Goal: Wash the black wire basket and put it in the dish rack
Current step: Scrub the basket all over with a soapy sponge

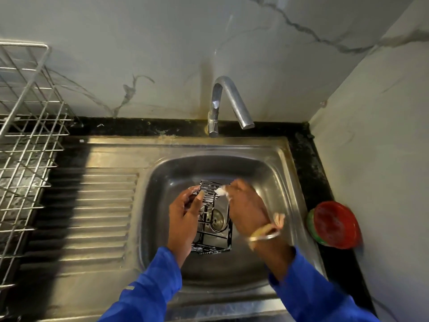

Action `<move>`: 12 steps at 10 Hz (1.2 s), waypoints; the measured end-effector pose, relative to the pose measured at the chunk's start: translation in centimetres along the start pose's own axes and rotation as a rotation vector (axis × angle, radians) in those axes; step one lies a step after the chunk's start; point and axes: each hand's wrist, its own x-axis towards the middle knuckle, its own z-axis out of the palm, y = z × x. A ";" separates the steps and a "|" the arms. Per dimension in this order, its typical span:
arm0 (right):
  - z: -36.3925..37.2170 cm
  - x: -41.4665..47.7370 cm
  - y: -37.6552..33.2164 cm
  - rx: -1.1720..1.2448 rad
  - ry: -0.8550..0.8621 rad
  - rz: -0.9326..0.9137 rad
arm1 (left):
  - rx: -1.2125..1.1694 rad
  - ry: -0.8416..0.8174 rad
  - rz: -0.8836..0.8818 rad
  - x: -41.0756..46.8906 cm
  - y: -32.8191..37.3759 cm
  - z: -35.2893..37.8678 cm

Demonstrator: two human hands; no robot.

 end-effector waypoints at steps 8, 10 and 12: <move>-1.0 2.3 -2.5 -0.047 0.056 0.069 | -0.114 -0.109 -0.165 -0.9 2.5 1.3; 0.7 -5.6 -5.2 0.026 -0.062 -0.136 | -0.111 -0.040 -0.175 -0.2 1.7 0.2; -0.7 1.6 -2.0 -0.018 0.089 0.099 | -0.095 -0.048 -0.190 -0.8 1.8 0.2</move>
